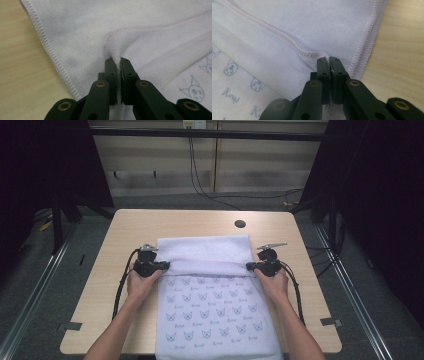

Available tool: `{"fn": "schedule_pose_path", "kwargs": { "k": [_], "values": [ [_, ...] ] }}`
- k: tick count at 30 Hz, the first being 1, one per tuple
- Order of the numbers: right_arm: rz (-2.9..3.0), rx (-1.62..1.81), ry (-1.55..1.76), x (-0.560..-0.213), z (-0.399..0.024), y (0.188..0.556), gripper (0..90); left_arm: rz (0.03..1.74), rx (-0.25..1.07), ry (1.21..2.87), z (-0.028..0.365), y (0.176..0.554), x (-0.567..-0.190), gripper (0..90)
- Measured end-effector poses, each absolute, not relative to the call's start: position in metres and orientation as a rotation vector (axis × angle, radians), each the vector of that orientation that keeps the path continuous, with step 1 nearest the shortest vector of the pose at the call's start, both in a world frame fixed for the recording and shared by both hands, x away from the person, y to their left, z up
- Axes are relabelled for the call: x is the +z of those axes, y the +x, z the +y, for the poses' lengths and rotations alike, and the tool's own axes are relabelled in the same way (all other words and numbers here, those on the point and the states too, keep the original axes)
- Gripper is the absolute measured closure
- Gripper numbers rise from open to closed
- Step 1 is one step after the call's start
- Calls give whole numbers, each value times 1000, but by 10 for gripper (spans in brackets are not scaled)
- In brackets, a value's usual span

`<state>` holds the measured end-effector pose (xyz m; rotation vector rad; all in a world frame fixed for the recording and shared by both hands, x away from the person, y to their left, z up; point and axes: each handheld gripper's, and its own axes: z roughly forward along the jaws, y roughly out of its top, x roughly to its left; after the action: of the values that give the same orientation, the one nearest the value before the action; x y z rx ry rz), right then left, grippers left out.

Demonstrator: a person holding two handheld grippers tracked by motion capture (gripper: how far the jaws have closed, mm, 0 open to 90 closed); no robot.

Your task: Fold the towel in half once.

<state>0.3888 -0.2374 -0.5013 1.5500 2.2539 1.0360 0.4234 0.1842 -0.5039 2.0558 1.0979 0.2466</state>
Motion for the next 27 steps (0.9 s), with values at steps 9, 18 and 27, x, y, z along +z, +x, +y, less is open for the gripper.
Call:
{"fn": "schedule_pose_path", "kwargs": {
  "k": [9,18,27],
  "values": [
    [2193,958,1588,-500,-230,411,874,1119,317,2038,174,459,-506,860],
    [2141,946,1615,-501,-233,419,874,1147,314,2017,166,481,-507,857],
    [2119,1045,1588,-490,-243,425,876,1114,290,1952,174,476,-485,866]
  ]
}}
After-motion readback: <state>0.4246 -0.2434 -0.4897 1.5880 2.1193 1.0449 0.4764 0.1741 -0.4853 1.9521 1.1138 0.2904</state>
